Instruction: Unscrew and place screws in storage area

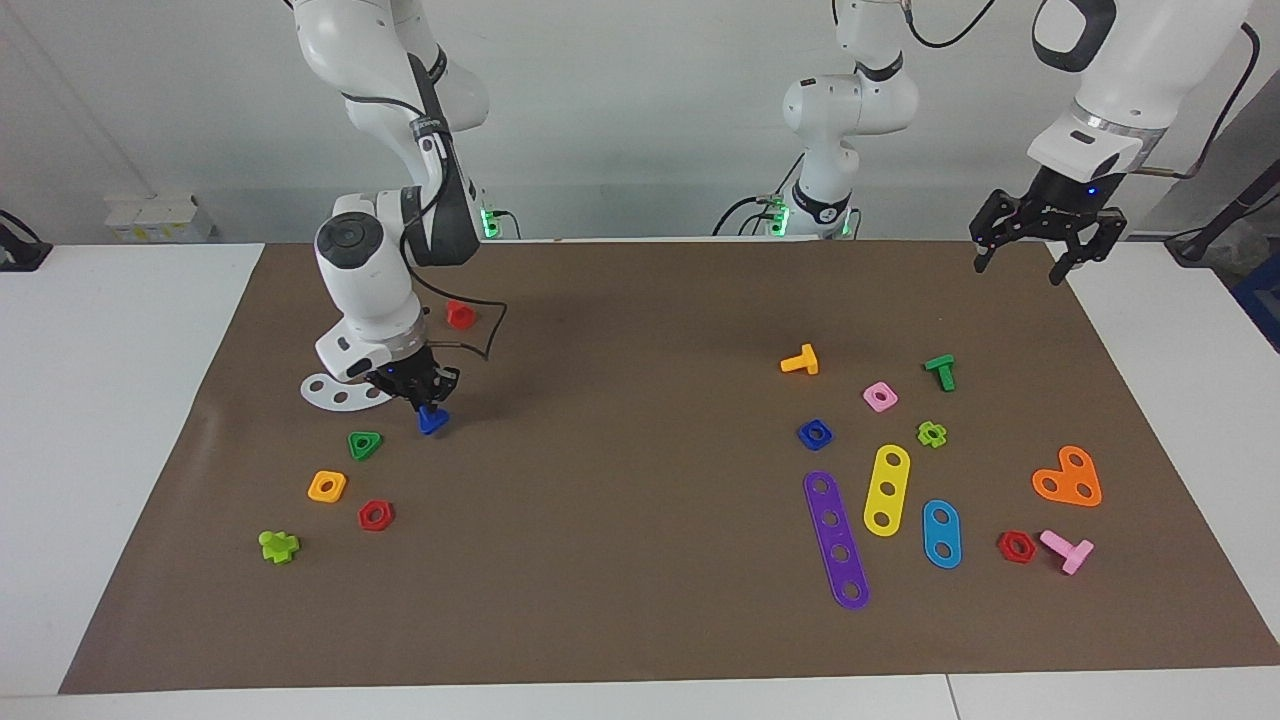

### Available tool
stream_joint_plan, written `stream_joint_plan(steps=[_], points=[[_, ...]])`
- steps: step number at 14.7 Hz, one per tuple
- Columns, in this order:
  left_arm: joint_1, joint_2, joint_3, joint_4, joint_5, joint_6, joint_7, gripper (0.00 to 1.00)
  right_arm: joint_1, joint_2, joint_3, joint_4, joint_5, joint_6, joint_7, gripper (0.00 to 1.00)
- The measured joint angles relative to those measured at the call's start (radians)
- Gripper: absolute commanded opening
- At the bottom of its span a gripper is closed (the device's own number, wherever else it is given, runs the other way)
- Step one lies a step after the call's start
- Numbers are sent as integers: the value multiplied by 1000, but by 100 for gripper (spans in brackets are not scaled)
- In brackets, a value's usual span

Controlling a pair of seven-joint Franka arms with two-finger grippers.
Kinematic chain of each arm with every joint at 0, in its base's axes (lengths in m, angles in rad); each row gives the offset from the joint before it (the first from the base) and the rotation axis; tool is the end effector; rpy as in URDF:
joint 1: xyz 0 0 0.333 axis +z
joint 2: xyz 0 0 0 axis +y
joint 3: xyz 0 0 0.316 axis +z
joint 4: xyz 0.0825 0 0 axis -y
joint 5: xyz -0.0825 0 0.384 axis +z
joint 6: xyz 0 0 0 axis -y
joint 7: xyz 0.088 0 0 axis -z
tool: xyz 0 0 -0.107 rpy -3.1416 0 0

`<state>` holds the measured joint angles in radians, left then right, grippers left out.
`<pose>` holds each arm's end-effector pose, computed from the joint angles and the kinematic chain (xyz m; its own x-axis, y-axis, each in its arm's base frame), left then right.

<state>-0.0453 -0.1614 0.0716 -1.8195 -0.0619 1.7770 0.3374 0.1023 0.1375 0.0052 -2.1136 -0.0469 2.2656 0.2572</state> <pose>0.5205 0.0110 0.6110 0.9465 -0.2930 0.1352 -0.2995 -0.9536 0.0300 0.5619 0.0594 0.3516 0.9926 -0.1193 0.0226 -0.1200 -0.9923 0.0310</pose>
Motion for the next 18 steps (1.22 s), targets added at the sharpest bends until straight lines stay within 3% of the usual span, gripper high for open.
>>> stream_joint_plan(steps=[1, 2, 4, 5, 6, 8, 12, 18], points=[[-5, 0, -2, 1, -3, -17, -21, 100, -8, 0, 0, -10, 0, 20, -15, 0], [-10, 0, -5, 1, -3, -31, -50, 100, -19, 0, 0, -20, 0, 36, -29, 9], [-16, 0, -15, 2, -3, -67, -87, 100, -34, 0, 0, -39, 0, 56, -51, 71], [-16, 0, -20, 3, -2, -81, -99, 100, -37, 0, 0, -43, 0, 59, -52, 88], [-16, 0, -23, 9, -1, -94, -107, 100, -37, 0, 0, -43, 0, 60, -52, 95], [-15, 3, -19, 46, 1, -139, -115, 100, -37, 0, 2, -38, 0, 63, -52, 97], [-13, 52, -2, 211, 6, -282, -115, 100, -37, -12, 2, 17, 0, 41, -52, 97], [-13, 173, -2, 331, 6, -306, -116, 100, -37, -139, 3, 126, 0, -193, -52, 99]])
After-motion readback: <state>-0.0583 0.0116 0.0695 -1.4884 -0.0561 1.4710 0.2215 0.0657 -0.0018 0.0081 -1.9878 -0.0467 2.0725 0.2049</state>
